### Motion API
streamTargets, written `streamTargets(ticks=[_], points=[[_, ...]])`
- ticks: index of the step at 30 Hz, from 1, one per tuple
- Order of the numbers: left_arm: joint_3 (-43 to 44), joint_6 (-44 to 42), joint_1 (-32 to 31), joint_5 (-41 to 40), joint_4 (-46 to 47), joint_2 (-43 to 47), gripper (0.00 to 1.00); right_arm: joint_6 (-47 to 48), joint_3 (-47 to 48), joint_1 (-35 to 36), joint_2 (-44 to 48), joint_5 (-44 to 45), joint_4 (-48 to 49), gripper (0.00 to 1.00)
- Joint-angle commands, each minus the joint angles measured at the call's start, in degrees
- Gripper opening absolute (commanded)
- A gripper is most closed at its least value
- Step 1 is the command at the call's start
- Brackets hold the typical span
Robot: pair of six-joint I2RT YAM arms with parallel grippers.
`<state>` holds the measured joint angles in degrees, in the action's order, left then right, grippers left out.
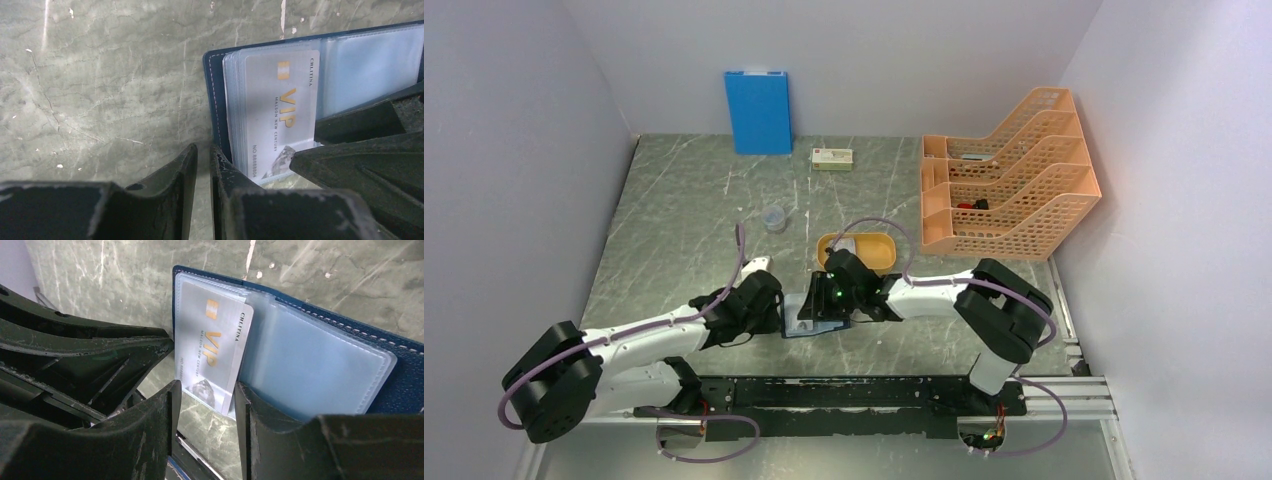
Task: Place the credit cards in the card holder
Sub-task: Insert the credit card into the card holder.
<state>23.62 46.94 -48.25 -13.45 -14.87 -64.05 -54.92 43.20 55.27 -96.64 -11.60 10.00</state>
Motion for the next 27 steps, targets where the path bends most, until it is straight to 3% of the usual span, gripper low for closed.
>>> streamTargets(ticks=[1,9,16,22,27], points=[[0.7,-1.0,-0.1,1.1,-1.6,-1.3,0.23,3.1,2.9,1.9,-0.7,2.5,-3.5,0.47],[2.0,-0.9,-0.1,-1.8,-5.5,1.5,0.29,6.2,4.7,2.0,4.6,7.9,-11.0,0.61],[3.8,-1.2,-0.1,-2.6,-10.1,7.5,0.48,8.8,6.2,1.9,10.6,10.7,-16.8,0.69],[5.5,-1.4,-0.1,-2.8,-12.3,11.5,0.61,11.3,5.2,1.6,17.6,15.3,-19.8,0.68],[6.0,-1.2,0.0,-3.5,-12.3,9.6,0.62,10.6,3.3,0.0,19.9,17.5,-20.5,0.61]])
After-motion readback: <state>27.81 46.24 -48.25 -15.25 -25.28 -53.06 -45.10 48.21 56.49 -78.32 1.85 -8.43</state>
